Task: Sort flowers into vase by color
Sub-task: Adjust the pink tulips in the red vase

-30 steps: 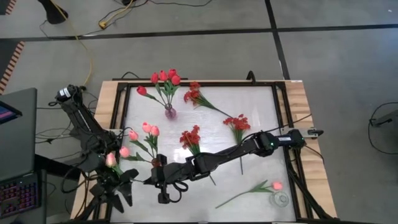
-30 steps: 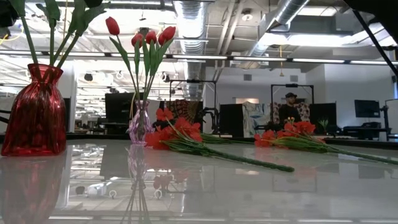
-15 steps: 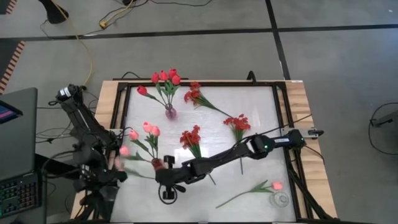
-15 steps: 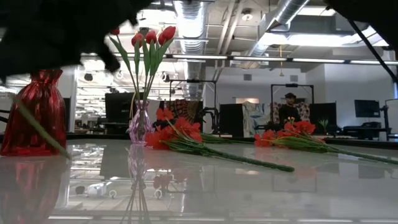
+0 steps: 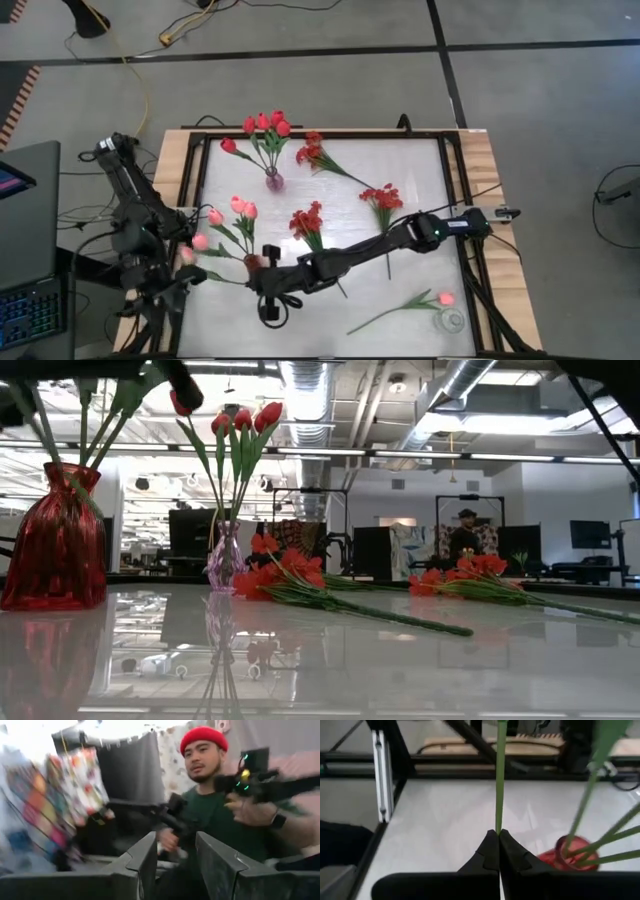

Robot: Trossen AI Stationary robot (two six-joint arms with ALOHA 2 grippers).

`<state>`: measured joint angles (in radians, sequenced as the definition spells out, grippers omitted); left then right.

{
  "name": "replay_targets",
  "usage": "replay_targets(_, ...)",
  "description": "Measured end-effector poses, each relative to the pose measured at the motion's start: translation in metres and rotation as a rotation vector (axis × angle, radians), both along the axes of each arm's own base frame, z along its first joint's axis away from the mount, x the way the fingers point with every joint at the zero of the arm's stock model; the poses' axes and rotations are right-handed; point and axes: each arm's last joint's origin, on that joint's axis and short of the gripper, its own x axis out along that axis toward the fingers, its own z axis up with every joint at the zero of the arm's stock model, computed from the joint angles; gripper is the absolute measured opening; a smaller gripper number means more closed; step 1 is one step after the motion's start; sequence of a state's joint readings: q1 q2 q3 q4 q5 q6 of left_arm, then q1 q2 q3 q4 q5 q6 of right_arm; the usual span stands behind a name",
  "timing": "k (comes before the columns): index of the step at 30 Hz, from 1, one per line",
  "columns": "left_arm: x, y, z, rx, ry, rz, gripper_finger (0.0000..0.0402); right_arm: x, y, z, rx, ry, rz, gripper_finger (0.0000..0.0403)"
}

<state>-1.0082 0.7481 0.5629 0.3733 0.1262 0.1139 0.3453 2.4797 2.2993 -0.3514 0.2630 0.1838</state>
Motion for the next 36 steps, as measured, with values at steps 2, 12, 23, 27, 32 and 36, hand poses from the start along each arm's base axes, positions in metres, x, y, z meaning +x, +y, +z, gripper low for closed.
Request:
replay_targets(2, -0.006, 0.008, -0.002, -0.007, 0.142, -0.051, 0.0124, -0.003, 0.0, 0.005, -0.018, 0.002, -0.035, 0.0019)
replay_targets(12, -0.036, 0.032, -0.005, -0.038, 0.554, -0.295, 0.0124, -0.018, -0.001, 0.042, -0.045, -0.024, -0.063, 0.0019)
replay_targets(23, -0.05, 0.042, -0.043, 0.095, 0.904, -0.039, 0.0123, -0.023, 0.001, 0.078, -0.049, -0.204, -0.097, 0.0019)
replay_targets(27, -0.05, 0.045, -0.055, 0.153, 0.973, 0.053, 0.0123, -0.014, 0.002, 0.079, -0.024, -0.334, -0.156, 0.0019)
replay_targets(32, -0.047, 0.059, -0.078, 0.277, 1.006, 0.407, 0.0123, -0.001, 0.002, 0.06, -0.116, -0.404, -0.228, 0.0019)
replay_targets(36, -0.046, 0.069, -0.086, 0.306, 0.967, 0.624, 0.0123, 0.003, 0.002, 0.055, -0.115, -0.448, -0.284, 0.0019)
